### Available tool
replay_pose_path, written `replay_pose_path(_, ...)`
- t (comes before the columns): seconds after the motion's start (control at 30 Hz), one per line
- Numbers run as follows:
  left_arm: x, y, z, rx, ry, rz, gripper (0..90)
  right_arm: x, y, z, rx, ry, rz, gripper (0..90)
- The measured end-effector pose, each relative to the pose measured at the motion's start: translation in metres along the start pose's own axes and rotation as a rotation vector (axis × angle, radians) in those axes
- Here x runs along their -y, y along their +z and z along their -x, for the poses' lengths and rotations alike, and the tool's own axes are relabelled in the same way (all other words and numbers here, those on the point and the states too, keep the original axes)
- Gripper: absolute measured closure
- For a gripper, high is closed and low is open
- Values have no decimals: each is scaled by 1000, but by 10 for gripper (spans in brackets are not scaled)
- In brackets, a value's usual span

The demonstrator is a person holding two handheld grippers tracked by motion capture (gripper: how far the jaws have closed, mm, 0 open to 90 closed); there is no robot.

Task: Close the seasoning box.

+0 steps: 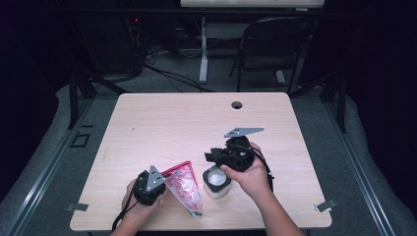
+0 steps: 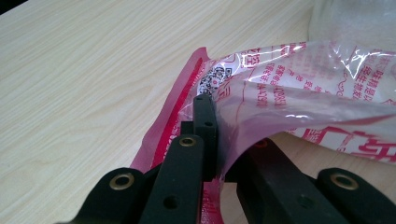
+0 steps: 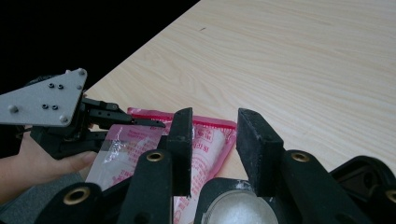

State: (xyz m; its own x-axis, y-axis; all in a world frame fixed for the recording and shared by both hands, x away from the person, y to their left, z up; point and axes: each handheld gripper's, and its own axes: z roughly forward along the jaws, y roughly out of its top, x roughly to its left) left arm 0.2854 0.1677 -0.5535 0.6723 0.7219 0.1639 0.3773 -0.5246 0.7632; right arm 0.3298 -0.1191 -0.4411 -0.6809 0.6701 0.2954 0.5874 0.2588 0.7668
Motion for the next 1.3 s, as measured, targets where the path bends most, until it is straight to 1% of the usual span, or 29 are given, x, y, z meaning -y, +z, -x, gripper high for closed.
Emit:
replay_pose_path(0.2,1,0,0,-1,-2,-3,891,15,1,-3,-11,-20,-18,667)
replay_pose_path(0.27,1,0,0,0,-3,-5,891,21,2,-4,-4,-30,-32,668)
replay_pose_path(0.33,1,0,0,0,-2,-5,891,28,2,-5,-8,-36,-48,669)
replay_pose_path(0.4,1,0,0,2,-6,-7,891,34,2,-6,-12,-37,-46,670)
replay_pose_path(0.5,1,0,0,-1,-5,-7,891,44,1,-8,-22,-51,-53,670)
replay_pose_path(0.57,1,0,1,-2,-2,-9,891,53,0,-11,-28,-66,-67,671)
replay_pose_path(0.67,2,0,1,-4,-1,-10,891,65,-1,-15,-32,-84,-73,677)
replay_pose_path(0.8,2,0,2,-6,0,-11,890,78,-3,-21,-46,-90,-79,682)
replay_pose_path(0.9,2,0,1,-6,-1,-13,890,85,-2,-24,-53,-105,-83,683)
replay_pose_path(1.07,2,0,1,-3,-5,-15,890,96,1,-31,-65,-124,-114,684)
replay_pose_path(1.13,1,0,1,-1,-11,-17,890,98,3,-33,-72,-133,-121,687)
replay_pose_path(1.3,1,0,1,-3,-10,-20,890,103,4,-37,-84,-144,-139,695)
